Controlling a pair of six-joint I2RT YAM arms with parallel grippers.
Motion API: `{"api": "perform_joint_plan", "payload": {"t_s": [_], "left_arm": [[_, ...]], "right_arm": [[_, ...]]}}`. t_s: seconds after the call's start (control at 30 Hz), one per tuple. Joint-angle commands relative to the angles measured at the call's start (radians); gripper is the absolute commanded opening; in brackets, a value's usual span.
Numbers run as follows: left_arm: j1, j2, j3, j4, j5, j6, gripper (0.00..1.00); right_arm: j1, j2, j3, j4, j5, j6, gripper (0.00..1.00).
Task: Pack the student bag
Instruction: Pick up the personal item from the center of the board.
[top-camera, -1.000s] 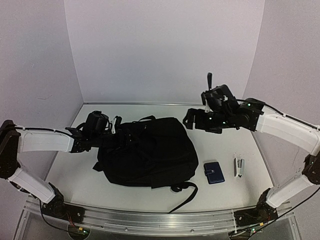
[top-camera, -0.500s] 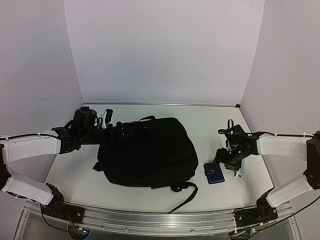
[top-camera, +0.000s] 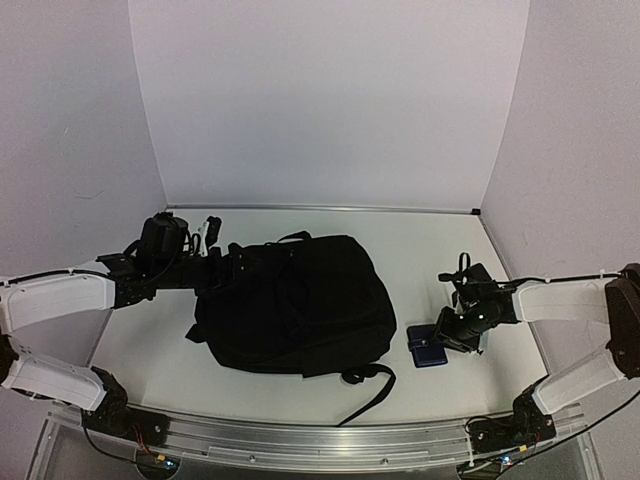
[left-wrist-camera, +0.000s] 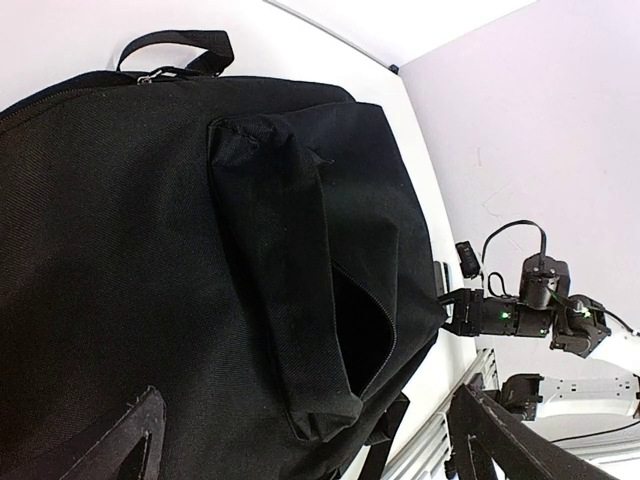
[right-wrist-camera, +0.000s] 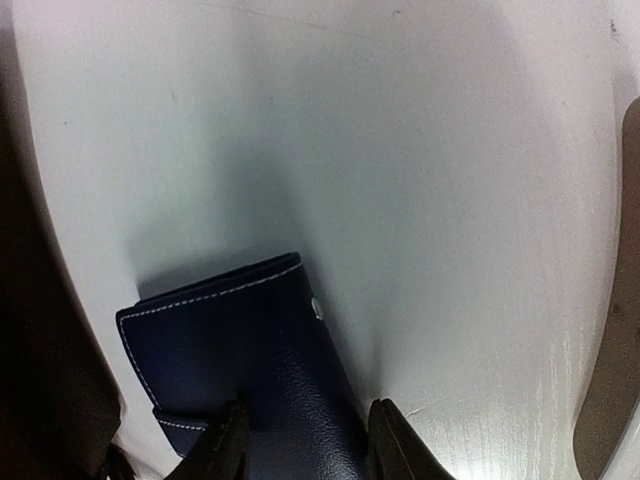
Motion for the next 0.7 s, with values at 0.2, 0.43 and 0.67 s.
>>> {"api": "perform_joint_plan", "payload": {"t_s": [0.2, 0.43, 0.67], "left_arm": [[0.006, -0.031, 0.017, -0.025, -0.015, 0.017, 1.00], [0.006, -0.034, 0.025, -0.025, -0.009, 0.019, 1.00], [0.006, -0.041, 0.039, -0.031, 0.003, 0.024, 1.00]], "right_arm": [[-0.004, -0.005, -0.065, 0.091, -0.038, 0.048, 0.21], [-0.004, -0.092, -0.075, 0.090, -0.028, 0.089, 0.04], [-0.004, -0.273, -0.055, 0.051, 0.020, 0.172, 0.00]]}}
